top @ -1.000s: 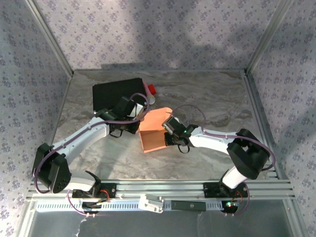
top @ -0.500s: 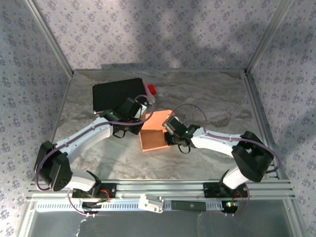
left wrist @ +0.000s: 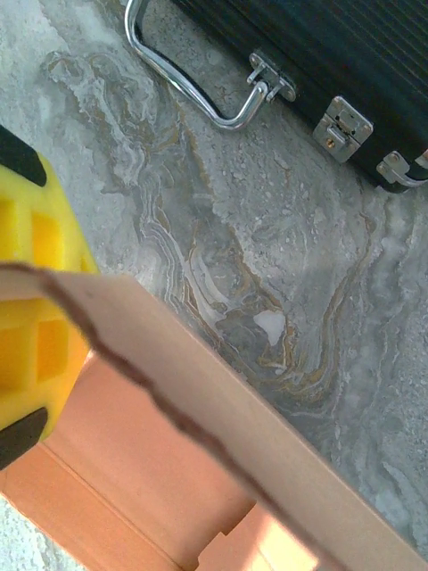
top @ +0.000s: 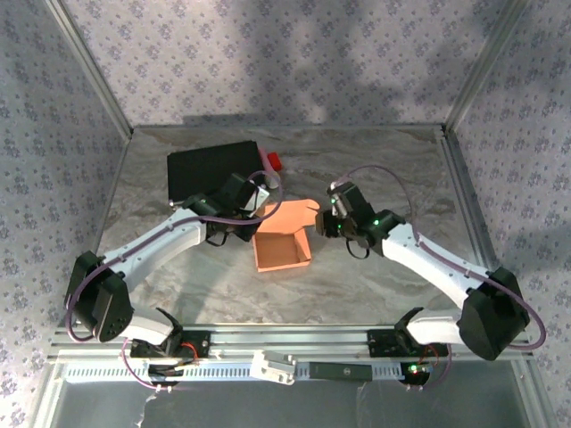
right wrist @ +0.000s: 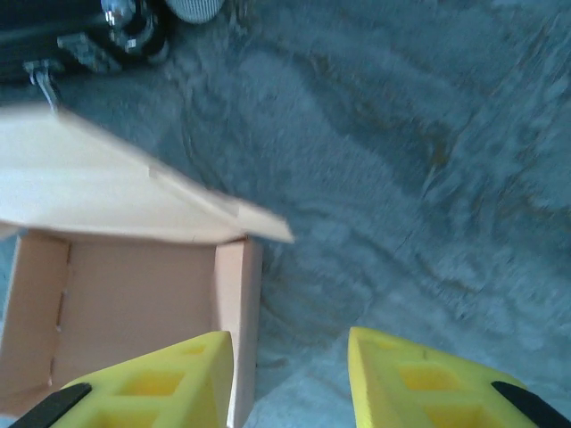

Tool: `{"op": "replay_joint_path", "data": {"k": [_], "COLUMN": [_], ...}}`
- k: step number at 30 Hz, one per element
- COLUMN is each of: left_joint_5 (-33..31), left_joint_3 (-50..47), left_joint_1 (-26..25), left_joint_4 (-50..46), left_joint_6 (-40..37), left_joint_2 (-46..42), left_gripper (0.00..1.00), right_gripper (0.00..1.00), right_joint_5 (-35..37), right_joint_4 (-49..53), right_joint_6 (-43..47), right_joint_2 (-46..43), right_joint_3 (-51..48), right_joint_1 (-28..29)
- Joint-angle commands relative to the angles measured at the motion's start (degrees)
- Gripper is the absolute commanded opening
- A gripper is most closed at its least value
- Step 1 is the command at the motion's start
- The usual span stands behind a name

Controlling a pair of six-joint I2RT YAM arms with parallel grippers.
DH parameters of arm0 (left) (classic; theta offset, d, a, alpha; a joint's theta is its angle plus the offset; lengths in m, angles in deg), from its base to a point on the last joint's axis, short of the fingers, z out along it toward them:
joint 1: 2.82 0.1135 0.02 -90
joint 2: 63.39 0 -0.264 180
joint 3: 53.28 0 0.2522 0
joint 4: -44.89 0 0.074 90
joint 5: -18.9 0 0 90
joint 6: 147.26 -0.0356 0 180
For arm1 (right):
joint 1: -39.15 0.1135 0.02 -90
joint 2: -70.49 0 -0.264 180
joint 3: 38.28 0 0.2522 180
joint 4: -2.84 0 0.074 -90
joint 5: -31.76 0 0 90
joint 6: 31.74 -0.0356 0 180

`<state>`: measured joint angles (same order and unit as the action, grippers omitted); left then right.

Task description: Fold the paper box

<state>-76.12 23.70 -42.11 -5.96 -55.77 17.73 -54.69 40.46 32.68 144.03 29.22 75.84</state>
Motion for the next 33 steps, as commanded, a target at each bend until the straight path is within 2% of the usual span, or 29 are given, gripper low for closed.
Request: {"op": "replay_joint_path", "data": {"k": [1, 6, 9, 13, 18, 22, 29, 33], "left_joint_5": [1.8, 2.8, 3.0, 3.1, 3.0, 3.1, 3.3, 3.5], "left_joint_3": [1.5, 1.1, 1.1, 0.7, 0.3, 0.4, 0.3, 0.3], "left_joint_1": [0.9, 1.7, 2.1, 2.1, 2.1, 2.1, 2.2, 2.1], "left_joint_4": [-1.4, -1.1, -1.2, -1.2, -0.9, -1.2, -0.9, -0.9], "left_joint_6": [-2.2, -2.8, -2.3, -1.3, -0.3, -0.4, -0.2, -0.2], "left_joint_2": [0.2, 0.1, 0.0, 0.0, -0.6, -0.7, -0.7, -0.7], "left_gripper": [0.0, 0.0, 0.0, 0.0, 0.0, 0.0, 0.0, 0.0], "right_gripper": [0.4, 0.4, 0.35, 0.31, 0.32, 0.35, 0.32, 0.32], "right_joint_5": [-6.0, -8.1, -8.4, -7.7, -2.2, 2.8, 6.5, 6.0], "right_joint_4": [2.2, 0.9, 0.9, -4.2, -10.6, -12.4, -10.7, -11.3], "right_joint_6": [7.7, 10.3, 8.9, 3.0, -4.9, -8.1, -7.7, -7.0], "right_joint_2": [2.3, 4.7, 5.4, 4.3, 6.4, 10.2, 17.1, 19.4], "right_joint_3": [3.9, 4.9, 4.3, -3.2, -8.4, -8.1, -3.1, -1.3], "right_joint_1": [-1.8, -4.1, -4.0, 0.1, 6.5, 9.0, 9.4, 9.1]}}
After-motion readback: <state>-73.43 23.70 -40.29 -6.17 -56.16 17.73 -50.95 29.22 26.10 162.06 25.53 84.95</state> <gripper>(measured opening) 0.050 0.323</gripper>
